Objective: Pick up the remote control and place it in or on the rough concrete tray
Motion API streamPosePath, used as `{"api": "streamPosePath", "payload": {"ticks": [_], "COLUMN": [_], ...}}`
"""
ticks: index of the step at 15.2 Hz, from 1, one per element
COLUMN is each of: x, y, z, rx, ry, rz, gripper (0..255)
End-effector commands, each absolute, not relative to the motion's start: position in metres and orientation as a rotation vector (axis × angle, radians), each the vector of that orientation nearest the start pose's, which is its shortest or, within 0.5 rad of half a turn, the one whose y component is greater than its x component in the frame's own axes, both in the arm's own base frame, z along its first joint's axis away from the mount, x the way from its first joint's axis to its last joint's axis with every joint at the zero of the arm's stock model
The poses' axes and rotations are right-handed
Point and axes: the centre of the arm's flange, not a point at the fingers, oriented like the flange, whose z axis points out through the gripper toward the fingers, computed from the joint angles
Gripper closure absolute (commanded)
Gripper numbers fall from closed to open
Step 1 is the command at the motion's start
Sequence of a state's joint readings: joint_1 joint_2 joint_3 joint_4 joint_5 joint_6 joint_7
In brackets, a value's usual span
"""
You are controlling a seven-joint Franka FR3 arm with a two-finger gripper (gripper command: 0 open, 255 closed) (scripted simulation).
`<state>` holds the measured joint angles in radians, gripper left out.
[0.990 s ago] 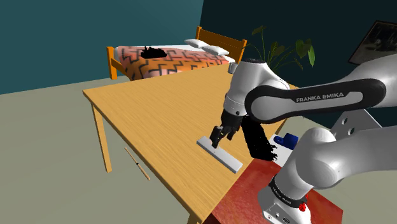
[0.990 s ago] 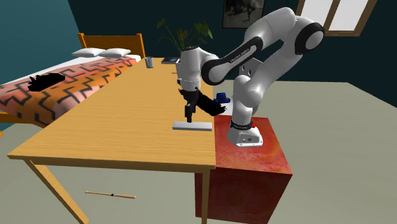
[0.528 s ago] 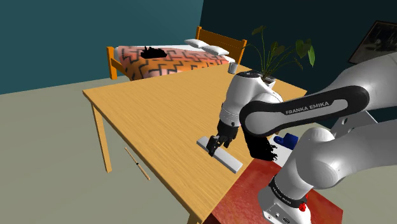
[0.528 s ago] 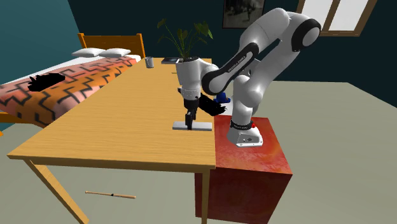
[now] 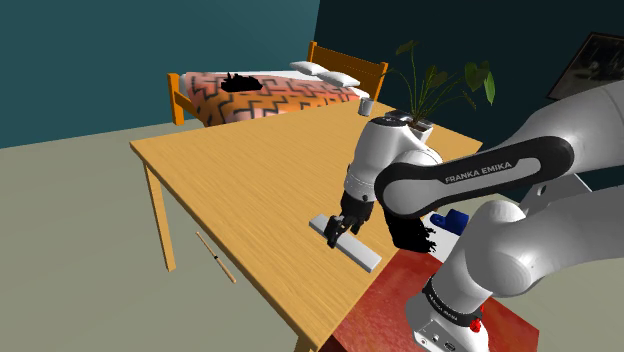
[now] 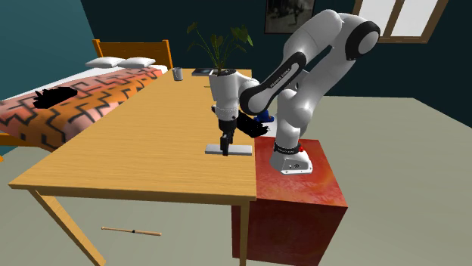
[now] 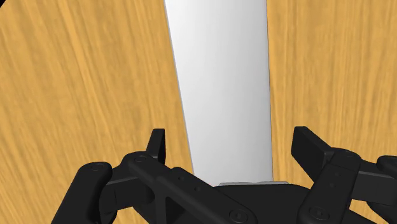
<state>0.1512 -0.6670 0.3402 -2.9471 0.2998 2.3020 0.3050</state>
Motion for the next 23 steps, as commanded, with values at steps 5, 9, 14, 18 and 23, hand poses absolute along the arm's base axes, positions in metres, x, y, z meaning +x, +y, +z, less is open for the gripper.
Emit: {"api": "streamPosePath", "payload": {"ticks": [5,9,14,18,23], "x": [0.276,0.276,0.276,0.276,0.276], "y": [0.13,0.13,0.131,0.131,0.131], "z": [0.33,0.33,0.346,0.367,0.394], "rx": [-3.12,-3.12,-3.12,-3.12,-3.12], "ry": [0.129,0.129,0.129,0.129,0.129], "rz": [-0.012,-0.012,-0.012,-0.012,-0.012], "gripper": [255,255,255,255,255]}}
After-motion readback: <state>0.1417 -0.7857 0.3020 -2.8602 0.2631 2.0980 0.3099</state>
